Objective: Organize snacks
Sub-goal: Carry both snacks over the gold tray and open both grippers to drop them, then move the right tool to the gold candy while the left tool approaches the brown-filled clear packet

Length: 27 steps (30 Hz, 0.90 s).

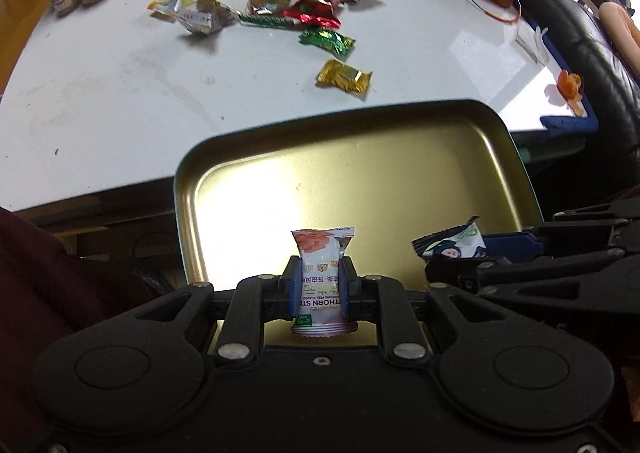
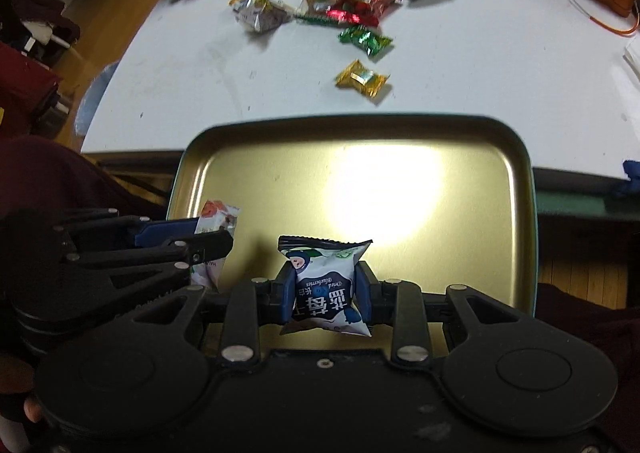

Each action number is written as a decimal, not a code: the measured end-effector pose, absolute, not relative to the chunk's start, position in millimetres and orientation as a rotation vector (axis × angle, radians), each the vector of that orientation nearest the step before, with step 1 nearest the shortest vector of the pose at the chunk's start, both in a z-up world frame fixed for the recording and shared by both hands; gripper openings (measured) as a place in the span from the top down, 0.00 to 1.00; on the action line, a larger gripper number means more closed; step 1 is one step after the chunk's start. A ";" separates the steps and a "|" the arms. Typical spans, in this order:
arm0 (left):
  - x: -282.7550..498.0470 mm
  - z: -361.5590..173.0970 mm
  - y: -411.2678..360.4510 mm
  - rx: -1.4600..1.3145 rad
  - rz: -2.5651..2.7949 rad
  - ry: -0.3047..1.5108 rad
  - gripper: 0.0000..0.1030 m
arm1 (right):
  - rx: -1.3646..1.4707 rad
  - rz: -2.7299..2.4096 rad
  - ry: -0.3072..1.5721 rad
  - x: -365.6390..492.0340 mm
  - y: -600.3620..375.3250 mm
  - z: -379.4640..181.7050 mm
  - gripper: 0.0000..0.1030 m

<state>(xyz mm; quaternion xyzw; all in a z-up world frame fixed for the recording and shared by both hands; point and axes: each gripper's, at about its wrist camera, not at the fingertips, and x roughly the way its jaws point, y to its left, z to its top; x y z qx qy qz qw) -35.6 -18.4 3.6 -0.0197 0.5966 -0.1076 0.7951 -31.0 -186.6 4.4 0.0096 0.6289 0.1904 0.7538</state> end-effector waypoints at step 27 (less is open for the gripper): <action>25.6 35.4 26.7 -0.032 -0.194 1.064 0.45 | -0.068 0.498 1.056 45.4 -192.0 39.7 0.58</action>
